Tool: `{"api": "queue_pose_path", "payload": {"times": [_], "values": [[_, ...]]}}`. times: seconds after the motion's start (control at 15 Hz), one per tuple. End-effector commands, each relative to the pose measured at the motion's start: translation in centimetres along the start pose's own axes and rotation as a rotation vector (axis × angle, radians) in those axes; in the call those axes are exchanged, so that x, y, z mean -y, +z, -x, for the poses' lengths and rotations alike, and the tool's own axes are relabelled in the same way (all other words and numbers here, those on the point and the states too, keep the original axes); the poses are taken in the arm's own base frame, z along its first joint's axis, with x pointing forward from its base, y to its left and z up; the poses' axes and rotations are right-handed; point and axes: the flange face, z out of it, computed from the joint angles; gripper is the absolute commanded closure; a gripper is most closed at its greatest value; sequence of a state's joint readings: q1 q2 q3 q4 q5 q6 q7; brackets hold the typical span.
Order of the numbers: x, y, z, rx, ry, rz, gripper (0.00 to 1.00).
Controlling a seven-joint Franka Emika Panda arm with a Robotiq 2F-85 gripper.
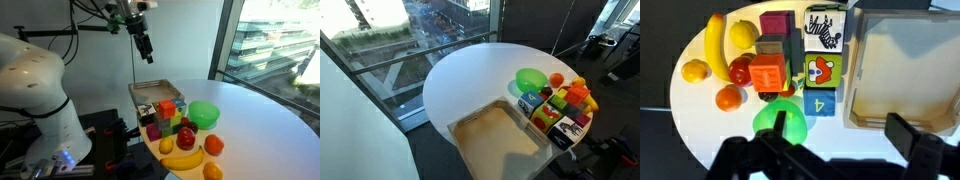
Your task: Put the orange block in the box
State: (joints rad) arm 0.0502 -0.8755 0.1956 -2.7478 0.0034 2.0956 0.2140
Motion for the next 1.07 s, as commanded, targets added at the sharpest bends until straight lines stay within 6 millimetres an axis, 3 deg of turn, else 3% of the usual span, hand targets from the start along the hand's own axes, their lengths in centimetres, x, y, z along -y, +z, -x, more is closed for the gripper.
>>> {"api": "queue_pose_path", "payload": {"times": [0.0,0.8,1.0], "values": [[-0.02,-0.07,-0.03,0.001,0.0,0.0,0.0],[-0.02,-0.09,-0.02,0.0,0.0,0.0,0.0],[-0.99,-0.5,0.19,0.021,0.02,-0.025,0.0]]}}
